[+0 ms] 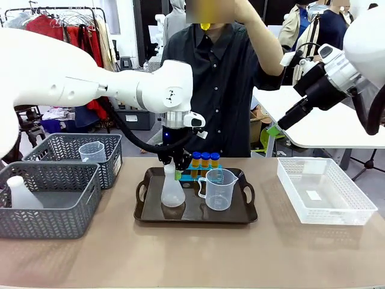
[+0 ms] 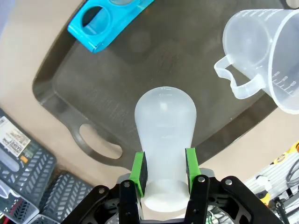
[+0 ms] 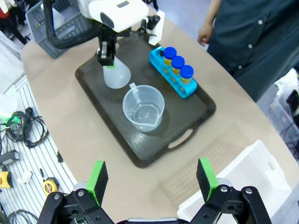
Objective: Prepare the laboratory tools.
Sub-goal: Pick up one Small flask and place it on the Handle tray.
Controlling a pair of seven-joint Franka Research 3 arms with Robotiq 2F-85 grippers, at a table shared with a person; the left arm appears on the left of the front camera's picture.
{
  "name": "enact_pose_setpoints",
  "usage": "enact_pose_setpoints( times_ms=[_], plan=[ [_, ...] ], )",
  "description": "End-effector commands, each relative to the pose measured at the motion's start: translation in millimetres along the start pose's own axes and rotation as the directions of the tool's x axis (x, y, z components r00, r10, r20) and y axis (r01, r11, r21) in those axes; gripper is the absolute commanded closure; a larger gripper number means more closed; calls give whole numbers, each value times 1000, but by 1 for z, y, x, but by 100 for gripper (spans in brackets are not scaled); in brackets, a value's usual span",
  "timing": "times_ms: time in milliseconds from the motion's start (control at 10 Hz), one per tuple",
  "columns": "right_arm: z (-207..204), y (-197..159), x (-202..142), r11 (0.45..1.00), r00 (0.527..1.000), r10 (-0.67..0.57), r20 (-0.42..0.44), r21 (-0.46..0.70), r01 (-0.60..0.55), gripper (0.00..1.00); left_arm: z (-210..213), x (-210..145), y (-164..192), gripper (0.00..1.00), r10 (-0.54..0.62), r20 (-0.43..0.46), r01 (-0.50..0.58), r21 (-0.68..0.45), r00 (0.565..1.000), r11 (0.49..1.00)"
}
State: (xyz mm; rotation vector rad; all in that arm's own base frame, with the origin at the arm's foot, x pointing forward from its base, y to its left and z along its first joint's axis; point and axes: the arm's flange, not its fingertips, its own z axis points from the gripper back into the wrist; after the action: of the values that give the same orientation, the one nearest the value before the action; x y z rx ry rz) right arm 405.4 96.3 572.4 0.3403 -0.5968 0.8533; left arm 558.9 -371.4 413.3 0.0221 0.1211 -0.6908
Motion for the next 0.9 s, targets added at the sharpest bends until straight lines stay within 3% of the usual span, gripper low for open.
enact_pose_setpoints(
  times_ms=[0, 100, 600, 800],
  plan=[
    [1, -1, 1, 1000, 1000, -3, 18, 17, 3, 0, -1, 0, 2, 100, -21, 0, 21, 18, 1000, 1000],
    [1, -1, 1, 1000, 1000, -3, 18, 17, 3, 0, -2, -1, 2, 93, -20, -1, 20, 19, 1000, 1000],
    [1, -1, 1, 1000, 1000, -3, 18, 17, 3, 0, 12, -10, 3, 0, -6, 35, 5, 30, 999, 1000],
    [1, -1, 1, 1000, 1000, -3, 18, 17, 3, 0, 18, -14, 4, 0, -3, 45, 2, 25, 999, 1000]
  ],
)
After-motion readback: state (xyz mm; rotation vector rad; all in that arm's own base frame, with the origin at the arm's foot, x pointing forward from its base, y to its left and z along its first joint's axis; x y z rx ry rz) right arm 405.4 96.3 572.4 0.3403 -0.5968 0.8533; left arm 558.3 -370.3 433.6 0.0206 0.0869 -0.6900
